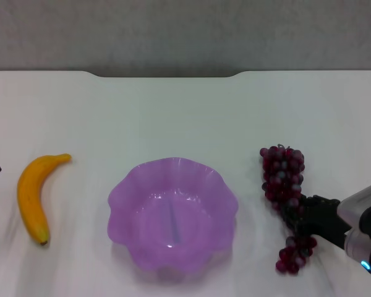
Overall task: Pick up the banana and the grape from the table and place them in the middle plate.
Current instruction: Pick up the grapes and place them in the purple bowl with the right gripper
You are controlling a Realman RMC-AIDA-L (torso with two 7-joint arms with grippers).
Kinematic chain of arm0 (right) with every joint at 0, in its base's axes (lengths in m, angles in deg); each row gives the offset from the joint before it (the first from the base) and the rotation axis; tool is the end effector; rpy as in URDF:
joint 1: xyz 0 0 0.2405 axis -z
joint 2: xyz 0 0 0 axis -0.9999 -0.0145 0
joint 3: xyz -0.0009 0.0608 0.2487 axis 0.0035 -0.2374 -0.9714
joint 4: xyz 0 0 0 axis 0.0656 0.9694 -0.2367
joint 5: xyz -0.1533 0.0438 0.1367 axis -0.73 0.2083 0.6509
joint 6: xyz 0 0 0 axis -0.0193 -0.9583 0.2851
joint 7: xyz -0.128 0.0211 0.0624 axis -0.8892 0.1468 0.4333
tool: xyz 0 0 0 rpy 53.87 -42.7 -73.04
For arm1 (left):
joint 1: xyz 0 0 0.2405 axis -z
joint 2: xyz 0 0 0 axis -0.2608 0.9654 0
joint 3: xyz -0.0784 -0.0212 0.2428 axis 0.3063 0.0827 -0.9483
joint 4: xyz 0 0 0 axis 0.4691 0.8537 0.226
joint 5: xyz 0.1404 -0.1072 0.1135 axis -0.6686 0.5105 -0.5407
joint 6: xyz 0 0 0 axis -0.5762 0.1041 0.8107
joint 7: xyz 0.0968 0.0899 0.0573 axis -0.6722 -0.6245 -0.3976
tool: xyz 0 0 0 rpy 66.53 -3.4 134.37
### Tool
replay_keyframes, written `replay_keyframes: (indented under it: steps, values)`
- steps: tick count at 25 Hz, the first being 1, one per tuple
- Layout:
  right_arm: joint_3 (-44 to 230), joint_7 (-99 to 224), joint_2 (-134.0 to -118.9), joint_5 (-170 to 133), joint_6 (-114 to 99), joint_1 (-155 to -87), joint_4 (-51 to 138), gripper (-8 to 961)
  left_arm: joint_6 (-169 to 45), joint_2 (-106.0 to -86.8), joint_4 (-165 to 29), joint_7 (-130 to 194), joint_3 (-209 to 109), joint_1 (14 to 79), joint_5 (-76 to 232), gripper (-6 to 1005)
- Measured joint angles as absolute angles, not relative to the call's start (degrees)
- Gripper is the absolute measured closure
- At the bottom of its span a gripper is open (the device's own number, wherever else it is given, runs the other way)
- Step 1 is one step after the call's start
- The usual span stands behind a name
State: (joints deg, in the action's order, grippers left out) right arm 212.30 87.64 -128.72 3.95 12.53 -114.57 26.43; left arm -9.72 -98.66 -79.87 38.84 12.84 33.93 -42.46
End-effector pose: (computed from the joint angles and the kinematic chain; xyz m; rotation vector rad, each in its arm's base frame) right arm 0.3456 0.3305 -0.0825 -2.1333 0.7836 0.2135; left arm -0.3877 0.3032 0.0113 -1.4363 -0.6988 -0.5224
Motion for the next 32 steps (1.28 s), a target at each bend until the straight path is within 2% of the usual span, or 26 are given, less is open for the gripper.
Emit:
replay_keyframes:
  steps: [7, 12, 20, 32]
  values:
    - [207.3, 83.9, -128.6, 3.9, 12.7, -114.5, 26.4, 508, -9.8, -98.66, -79.9, 38.8, 12.8, 33.9, -42.5, 128]
    - [205.7, 83.3, -128.61, 3.7, 13.9, -114.4, 26.4, 559, -9.8, -98.66, -79.9, 38.8, 12.8, 33.9, -42.5, 128]
    - [205.2, 83.2, -128.61, 3.7, 14.9, -114.3, 26.8, 748, -9.8, -98.66, -79.9, 38.8, 12.8, 33.9, -42.5, 129]
    - [202.4, 81.0, -128.42, 3.7, 17.7, -114.8, 27.1, 750, -9.8, -98.66, -79.9, 38.8, 12.8, 33.8, -42.5, 129]
